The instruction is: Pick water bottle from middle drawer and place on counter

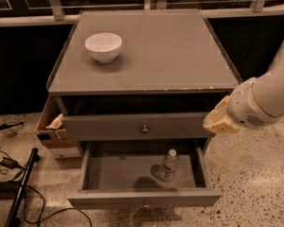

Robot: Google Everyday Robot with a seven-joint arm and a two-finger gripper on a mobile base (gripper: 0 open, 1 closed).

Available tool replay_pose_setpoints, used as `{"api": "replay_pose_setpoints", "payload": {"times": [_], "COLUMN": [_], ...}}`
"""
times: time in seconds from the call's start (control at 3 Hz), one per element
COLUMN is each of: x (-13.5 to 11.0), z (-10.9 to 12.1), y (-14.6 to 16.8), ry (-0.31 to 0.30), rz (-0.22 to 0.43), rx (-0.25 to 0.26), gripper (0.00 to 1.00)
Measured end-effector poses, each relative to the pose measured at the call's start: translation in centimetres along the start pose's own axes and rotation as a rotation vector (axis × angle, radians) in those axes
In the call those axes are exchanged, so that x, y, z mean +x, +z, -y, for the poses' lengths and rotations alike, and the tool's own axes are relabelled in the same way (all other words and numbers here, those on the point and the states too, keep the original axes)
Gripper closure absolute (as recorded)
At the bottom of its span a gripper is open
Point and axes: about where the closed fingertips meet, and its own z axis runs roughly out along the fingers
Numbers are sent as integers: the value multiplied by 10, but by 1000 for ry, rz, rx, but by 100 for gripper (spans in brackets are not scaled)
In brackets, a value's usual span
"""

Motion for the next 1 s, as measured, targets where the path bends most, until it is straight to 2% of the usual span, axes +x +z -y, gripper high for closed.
{"api": "replay_pose_setpoints", "payload": {"times": [0.33, 0.67, 1.0], "x": [0, 19, 50], "z": [0, -1, -1], "y": [0, 23, 68], "ry": [0, -10, 5], "rz": [-1, -8, 10], "rx": [-1, 13, 15], "gripper": [100, 100, 100]}}
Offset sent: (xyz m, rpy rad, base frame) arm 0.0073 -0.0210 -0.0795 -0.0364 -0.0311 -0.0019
